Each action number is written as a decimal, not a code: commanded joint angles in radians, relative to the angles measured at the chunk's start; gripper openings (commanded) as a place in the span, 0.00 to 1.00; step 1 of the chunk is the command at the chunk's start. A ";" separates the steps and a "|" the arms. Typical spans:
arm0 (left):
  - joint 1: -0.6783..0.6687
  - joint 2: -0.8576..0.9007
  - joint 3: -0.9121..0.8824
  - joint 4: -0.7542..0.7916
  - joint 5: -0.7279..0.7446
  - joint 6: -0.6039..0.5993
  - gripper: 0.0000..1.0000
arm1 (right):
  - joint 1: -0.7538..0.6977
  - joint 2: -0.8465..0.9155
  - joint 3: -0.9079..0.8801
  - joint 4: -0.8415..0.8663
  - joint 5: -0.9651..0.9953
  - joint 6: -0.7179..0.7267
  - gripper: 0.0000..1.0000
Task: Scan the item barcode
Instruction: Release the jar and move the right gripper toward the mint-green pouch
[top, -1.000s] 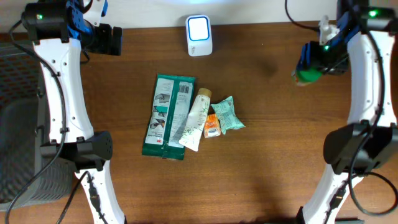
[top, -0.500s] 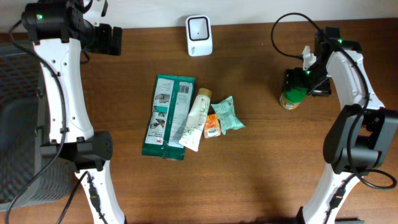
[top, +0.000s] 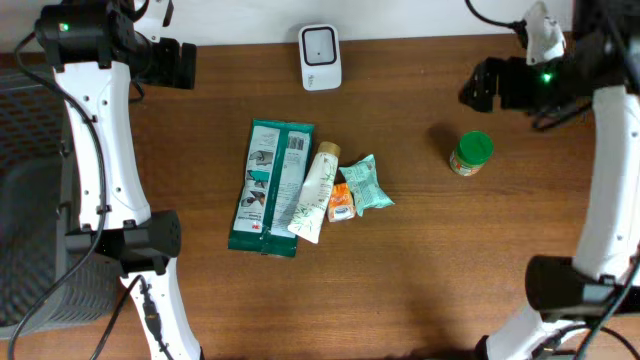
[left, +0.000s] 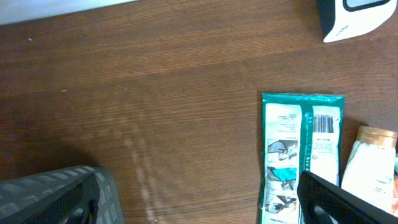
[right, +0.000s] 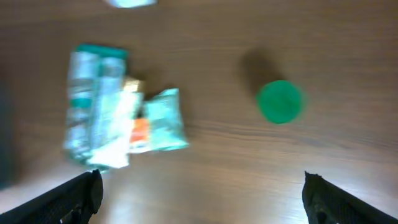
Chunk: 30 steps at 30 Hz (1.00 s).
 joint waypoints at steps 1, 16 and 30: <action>0.007 -0.005 0.003 0.001 0.008 0.013 0.99 | 0.050 0.000 -0.003 -0.006 -0.150 0.004 0.98; 0.007 -0.005 0.003 0.001 0.008 0.012 0.99 | 0.328 0.016 -0.128 0.024 0.024 -0.025 0.92; 0.007 -0.005 0.003 0.001 0.008 0.013 0.99 | 0.328 0.017 -0.176 0.036 0.023 -0.025 0.92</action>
